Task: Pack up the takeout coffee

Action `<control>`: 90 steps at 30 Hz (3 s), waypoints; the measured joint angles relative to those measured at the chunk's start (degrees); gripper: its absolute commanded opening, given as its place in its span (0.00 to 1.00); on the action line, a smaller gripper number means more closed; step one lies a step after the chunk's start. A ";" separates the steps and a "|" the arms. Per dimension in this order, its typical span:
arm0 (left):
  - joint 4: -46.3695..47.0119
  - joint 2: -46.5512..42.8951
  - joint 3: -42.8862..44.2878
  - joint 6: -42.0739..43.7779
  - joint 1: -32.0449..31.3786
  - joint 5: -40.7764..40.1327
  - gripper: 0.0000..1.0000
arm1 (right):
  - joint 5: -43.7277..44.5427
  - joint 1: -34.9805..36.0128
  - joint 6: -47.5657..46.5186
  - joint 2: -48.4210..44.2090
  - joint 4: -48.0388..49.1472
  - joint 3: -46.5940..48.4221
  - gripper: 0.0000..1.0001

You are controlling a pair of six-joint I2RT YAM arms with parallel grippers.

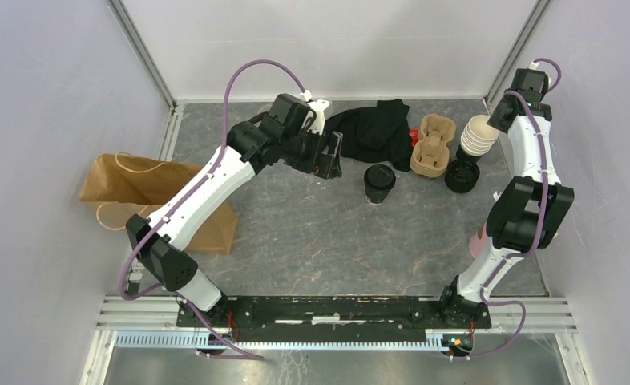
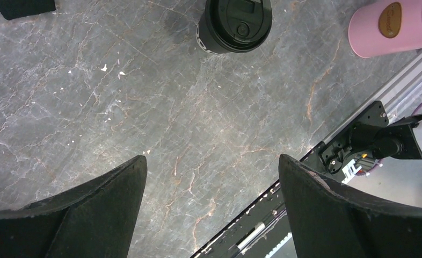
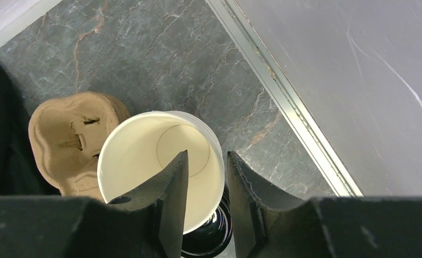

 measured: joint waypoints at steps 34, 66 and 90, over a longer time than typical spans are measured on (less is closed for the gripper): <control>-0.46 0.63 0.09 0.24 0.98 0.09 0.98 | -2.73 -1.01 0.13 1.88 0.94 -1.86 0.28; -0.44 0.61 0.09 0.24 0.98 1.46 0.98 | -2.89 -1.01 -1.38 1.86 -0.15 -1.49 0.30; -0.44 0.61 0.09 0.24 0.98 1.60 0.98 | -3.19 -1.01 -1.55 1.86 -0.31 0.13 0.29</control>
